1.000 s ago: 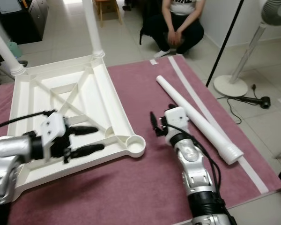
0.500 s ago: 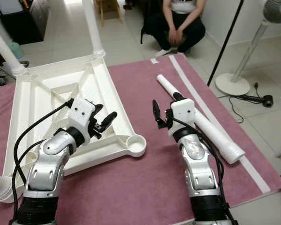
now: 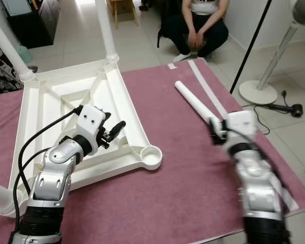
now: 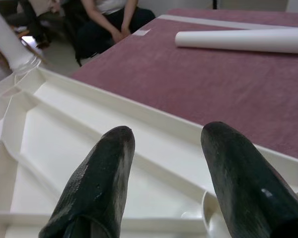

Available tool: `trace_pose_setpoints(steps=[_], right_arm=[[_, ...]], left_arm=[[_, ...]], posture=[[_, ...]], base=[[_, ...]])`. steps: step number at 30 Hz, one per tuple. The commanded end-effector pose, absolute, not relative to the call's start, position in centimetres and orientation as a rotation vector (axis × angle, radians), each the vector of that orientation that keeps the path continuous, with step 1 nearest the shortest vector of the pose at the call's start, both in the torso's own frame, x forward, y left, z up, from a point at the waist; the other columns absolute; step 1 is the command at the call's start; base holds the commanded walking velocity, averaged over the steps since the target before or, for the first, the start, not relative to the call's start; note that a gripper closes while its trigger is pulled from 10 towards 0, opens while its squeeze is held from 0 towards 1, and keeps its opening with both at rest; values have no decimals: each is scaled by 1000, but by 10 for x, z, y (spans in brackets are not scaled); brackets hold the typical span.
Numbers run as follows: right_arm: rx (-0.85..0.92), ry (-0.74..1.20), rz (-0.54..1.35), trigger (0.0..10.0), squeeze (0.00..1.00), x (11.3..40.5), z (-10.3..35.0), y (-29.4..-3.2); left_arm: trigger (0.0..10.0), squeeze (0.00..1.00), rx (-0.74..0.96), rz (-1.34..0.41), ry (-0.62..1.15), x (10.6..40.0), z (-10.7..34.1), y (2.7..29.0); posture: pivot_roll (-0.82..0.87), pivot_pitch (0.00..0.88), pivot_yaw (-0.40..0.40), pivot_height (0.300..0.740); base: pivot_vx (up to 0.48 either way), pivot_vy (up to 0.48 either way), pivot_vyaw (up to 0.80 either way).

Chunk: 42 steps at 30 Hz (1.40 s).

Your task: Building children table

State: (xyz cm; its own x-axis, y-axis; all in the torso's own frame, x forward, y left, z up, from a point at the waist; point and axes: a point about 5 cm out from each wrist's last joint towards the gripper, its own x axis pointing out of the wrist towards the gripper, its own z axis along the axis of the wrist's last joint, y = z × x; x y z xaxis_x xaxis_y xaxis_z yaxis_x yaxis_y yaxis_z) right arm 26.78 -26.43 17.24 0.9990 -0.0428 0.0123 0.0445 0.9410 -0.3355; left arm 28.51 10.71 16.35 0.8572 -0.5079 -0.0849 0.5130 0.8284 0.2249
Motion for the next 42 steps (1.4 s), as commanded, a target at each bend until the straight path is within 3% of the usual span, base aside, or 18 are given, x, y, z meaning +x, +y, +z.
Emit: trace_pose_setpoints(steps=[1,6,8,14,15,18,29,42], right_arm=[[-278,12,51,10000,0,267,174,-259],[-197,-93,166,10000,0,269,187,-233],[-142,-197,241,10000,0,272,199,-207],[-95,-256,317,10000,0,274,210,-187],[-70,-274,389,10000,0,274,215,-172],[-27,-270,479,10000,0,278,215,-149],[-1,-233,488,10000,0,289,206,-137],[-9,-228,447,10000,0,293,204,-140]], left_arm=[[10000,0,208,-542,-55,282,181,107],[10000,0,164,-581,-73,279,186,104],[10000,0,116,-534,-46,279,179,104],[10000,0,51,-468,-14,280,173,106],[10000,0,28,-442,-1,280,171,107],[10000,0,89,-406,-16,281,168,114],[10000,0,108,-367,-33,277,169,119],[10000,0,120,-368,-18,280,167,113]], posture=[[-67,0,112,740],[-57,0,109,740],[-54,0,107,740],[-46,0,98,740],[-39,0,85,740],[-18,0,53,740],[16,0,20,740],[9,0,38,740]], base=[[0,0,0],[0,0,0],[0,0,0],[0,0,0],[0,0,0],[0,0,0],[0,0,0],[0,111,0]])
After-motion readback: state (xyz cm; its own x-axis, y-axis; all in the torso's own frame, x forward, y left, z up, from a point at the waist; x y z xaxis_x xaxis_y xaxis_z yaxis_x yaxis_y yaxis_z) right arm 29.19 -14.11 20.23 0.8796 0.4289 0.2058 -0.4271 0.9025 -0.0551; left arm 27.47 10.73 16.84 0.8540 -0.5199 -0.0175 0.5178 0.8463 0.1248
